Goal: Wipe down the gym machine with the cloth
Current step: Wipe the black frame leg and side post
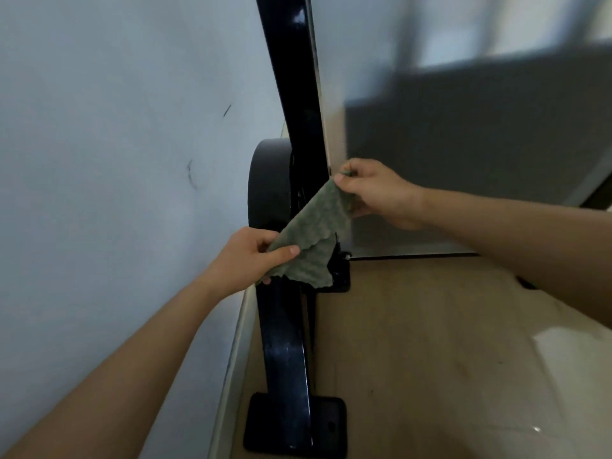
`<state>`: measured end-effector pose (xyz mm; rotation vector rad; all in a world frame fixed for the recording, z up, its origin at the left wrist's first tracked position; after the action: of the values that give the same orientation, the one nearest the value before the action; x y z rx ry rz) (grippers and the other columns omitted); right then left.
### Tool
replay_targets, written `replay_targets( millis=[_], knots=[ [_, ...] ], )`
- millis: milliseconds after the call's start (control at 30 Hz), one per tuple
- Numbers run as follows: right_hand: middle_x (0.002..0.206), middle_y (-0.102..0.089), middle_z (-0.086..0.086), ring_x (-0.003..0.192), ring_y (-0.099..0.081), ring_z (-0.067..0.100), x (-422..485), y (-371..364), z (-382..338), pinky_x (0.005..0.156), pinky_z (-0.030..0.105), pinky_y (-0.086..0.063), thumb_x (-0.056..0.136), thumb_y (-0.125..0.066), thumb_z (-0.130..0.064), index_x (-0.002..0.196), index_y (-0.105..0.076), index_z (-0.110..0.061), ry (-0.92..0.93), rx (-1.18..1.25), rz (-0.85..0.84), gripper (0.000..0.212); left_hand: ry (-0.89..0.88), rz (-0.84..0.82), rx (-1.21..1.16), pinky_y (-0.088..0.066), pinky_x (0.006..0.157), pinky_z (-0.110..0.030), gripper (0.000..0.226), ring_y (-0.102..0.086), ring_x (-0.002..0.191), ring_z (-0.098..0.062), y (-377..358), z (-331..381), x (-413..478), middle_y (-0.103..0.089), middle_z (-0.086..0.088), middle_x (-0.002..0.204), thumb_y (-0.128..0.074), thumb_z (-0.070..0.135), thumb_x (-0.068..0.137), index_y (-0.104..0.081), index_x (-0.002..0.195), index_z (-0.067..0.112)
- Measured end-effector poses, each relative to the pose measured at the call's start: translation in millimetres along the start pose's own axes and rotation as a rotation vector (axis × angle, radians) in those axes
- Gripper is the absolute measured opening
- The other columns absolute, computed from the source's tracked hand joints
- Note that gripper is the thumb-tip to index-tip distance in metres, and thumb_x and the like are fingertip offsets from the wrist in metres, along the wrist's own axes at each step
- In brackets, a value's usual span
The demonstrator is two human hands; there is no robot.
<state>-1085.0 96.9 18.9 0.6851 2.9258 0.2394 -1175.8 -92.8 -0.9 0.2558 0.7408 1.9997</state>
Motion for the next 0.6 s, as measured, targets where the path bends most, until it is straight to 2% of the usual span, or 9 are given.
replay_targets(
  millis=[133,233,300,400,500,567,600],
  knots=[
    [0.085,-0.064,0.004,0.076,-0.066,0.018,-2.3,1.6,23.5,0.057,0.032,-0.058,0.105,-0.052,-0.021,0.091,-0.056,-0.018,-0.168,0.176,-0.017,0.015,0.048,0.111,0.062,-0.052,0.059,-0.030,0.023,-0.063,0.053,-0.016,5.0,-4.4,6.8,-0.069,-0.014,0.074,-0.075,0.028,0.091,-0.073,0.085,0.005],
    [0.088,-0.066,0.006,0.084,-0.067,0.021,-6.2,-5.2,35.5,0.071,0.039,-0.061,0.103,-0.055,-0.019,0.092,-0.059,-0.015,-0.246,0.145,-0.072,0.013,0.112,0.263,-0.064,-0.048,0.056,-0.030,0.020,-0.059,0.050,-0.016,10.3,-5.9,10.5,-0.067,-0.011,0.069,-0.077,0.026,0.088,-0.072,0.082,0.007],
    [0.092,-0.068,0.007,0.085,-0.069,0.021,-8.8,-10.9,39.4,0.072,0.038,-0.062,0.103,-0.056,-0.017,0.093,-0.061,-0.013,-0.294,0.148,-0.070,0.012,0.146,0.363,-0.154,-0.051,0.059,-0.033,0.017,-0.061,0.055,-0.018,12.4,-4.2,11.8,-0.070,-0.010,0.070,-0.079,0.025,0.085,-0.071,0.080,0.010],
    [0.107,-0.071,0.014,0.090,-0.073,0.025,-14.5,-25.2,43.4,0.067,0.038,-0.062,0.104,-0.054,-0.017,0.108,-0.063,-0.005,-0.404,0.341,-0.047,0.016,0.120,0.439,-0.163,-0.060,0.067,-0.039,0.017,-0.070,0.069,-0.025,7.0,6.0,12.6,-0.073,-0.007,0.075,-0.081,0.030,0.079,-0.070,0.082,0.017],
    [0.117,-0.071,0.016,0.095,-0.073,0.026,-21.3,-45.4,41.0,0.073,0.040,-0.063,0.103,-0.055,-0.032,0.125,-0.062,-0.002,-0.485,0.539,-0.165,0.038,-0.020,0.305,-0.012,-0.061,0.074,-0.037,0.020,-0.070,0.075,-0.011,-11.9,29.5,13.5,-0.073,0.007,0.081,-0.080,0.029,0.077,-0.072,0.095,0.029],
    [0.115,-0.073,0.013,0.100,-0.073,0.024,-23.8,-47.5,40.7,0.077,0.037,-0.062,0.099,-0.061,-0.036,0.126,-0.064,-0.002,-0.479,0.511,-0.223,0.043,-0.073,0.118,0.010,-0.057,0.071,-0.029,0.029,-0.067,0.076,-0.004,-25.3,39.1,12.7,-0.073,0.009,0.088,-0.078,0.022,0.081,-0.073,0.108,0.029],
    [0.114,-0.074,0.013,0.100,-0.073,0.023,-24.1,-44.5,42.3,0.078,0.035,-0.061,0.097,-0.065,-0.031,0.125,-0.065,-0.002,-0.467,0.477,-0.218,0.041,-0.064,0.022,-0.035,-0.054,0.066,-0.025,0.031,-0.066,0.073,-0.004,-29.9,41.1,10.4,-0.074,0.006,0.089,-0.076,0.018,0.083,-0.073,0.112,0.030]
  ],
)
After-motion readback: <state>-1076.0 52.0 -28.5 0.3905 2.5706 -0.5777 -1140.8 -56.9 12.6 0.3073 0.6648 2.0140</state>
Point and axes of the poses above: each hand's wrist, its own x-axis towards the middle knuckle, its own y-axis out of the back of the hand, z = x × y, the point moved 8 cm from there along x, towards the middle knuckle
